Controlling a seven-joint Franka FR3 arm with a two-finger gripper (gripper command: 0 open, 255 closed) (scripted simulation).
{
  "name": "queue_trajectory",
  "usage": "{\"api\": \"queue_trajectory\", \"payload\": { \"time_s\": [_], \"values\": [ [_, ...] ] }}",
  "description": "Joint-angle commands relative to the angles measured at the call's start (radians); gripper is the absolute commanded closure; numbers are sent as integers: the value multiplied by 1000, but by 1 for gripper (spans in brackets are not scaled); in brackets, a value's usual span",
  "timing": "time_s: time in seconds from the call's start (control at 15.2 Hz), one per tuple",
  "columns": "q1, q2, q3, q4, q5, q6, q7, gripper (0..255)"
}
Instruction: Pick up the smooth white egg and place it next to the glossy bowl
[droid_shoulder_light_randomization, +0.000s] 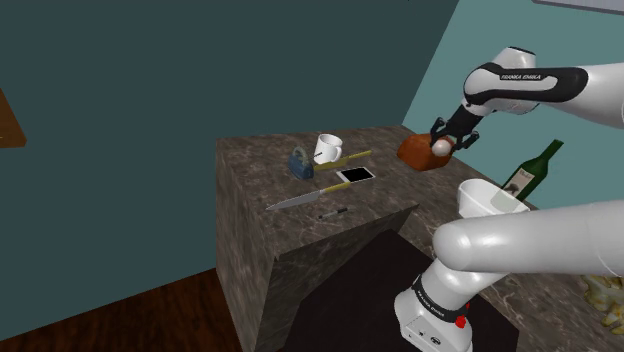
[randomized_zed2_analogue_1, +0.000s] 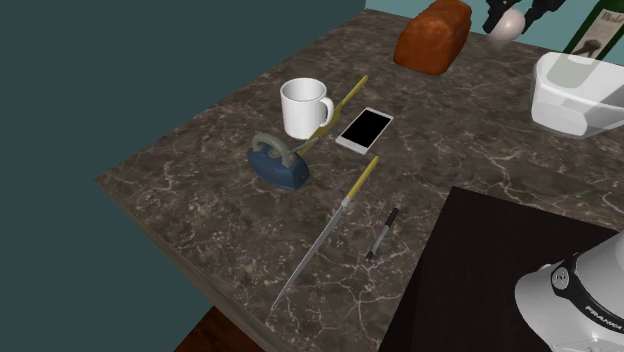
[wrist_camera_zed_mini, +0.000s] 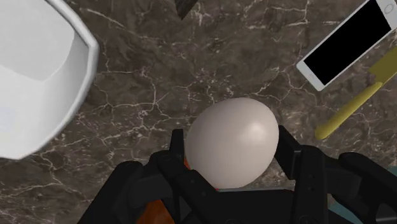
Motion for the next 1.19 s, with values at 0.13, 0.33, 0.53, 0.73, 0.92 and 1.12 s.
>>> {"api": "queue_trajectory", "payload": {
  "time_s": [0.13, 0.33, 0.53, 0.73, 0.92, 1.12],
  "values": [
    [-14, 54, -96, 60, -12, 6, -109, 255],
    [-12, 112, -172, 122, -6, 12, -191, 255],
    [-1, 180, -252, 192, 15, 17, -278, 255],
    [18, 260, -338, 272, 54, 18, -373, 255],
    [44, 355, -432, 362, 120, 14, -479, 255],
    [66, 448, -512, 425, 197, 19, -575, 255]
  ]
}}
